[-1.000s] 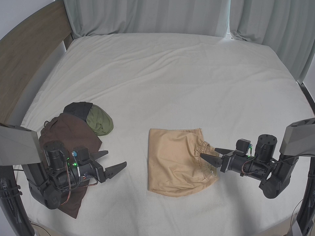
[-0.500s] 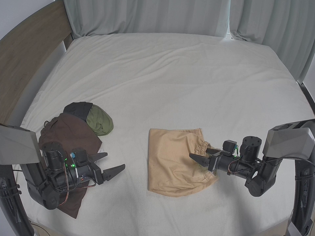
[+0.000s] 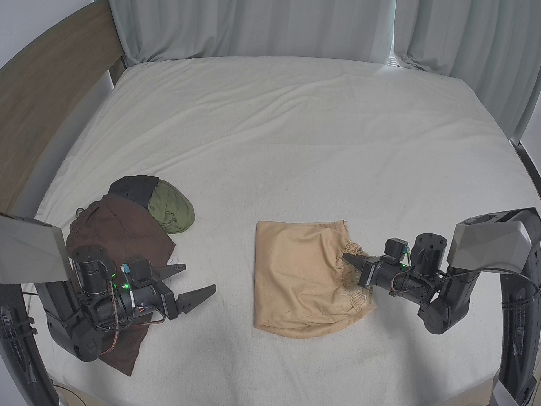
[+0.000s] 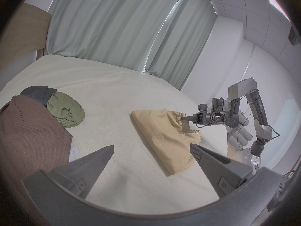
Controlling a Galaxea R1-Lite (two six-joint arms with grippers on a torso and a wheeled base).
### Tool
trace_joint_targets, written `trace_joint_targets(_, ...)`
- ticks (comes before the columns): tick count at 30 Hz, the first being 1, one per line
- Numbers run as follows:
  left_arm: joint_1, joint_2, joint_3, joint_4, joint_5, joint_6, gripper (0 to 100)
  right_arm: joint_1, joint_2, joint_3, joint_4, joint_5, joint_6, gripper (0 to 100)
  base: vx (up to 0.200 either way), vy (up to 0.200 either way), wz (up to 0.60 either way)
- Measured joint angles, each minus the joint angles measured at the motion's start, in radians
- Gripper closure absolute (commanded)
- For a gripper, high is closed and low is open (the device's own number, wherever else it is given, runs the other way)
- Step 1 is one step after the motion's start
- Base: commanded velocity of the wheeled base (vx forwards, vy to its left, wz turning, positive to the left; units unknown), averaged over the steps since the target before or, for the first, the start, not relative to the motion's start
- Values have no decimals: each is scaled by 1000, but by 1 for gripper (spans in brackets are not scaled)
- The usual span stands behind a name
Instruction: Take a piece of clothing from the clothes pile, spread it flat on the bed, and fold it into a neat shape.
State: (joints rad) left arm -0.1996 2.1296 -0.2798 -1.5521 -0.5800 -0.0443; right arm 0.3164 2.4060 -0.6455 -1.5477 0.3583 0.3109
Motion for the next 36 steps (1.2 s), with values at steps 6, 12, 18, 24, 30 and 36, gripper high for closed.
trace_joint_targets(6,-2,3,3,0,0,0,0,-52,-40,16,2,0,-1,100,0,0,0)
trace_joint_targets(12,-4,6,5,0,-1,0,0,-86,-50,19,3,0,-7,100,0,0,0)
trace_joint_targets(18,-6,9,10,0,-1,0,0,-78,-21,18,1,0,-10,100,0,0,0)
trace_joint_targets(24,-6,9,12,0,-1,0,0,-77,-15,14,0,-2,-12,0,0,0,0)
trace_joint_targets(30,-5,9,11,0,-6,0,0,-86,-59,43,2,-18,-19,0,0,0,0)
trace_joint_targets(36,-5,9,10,0,-10,1,0,-97,-138,127,6,-19,-73,0,0,0,0)
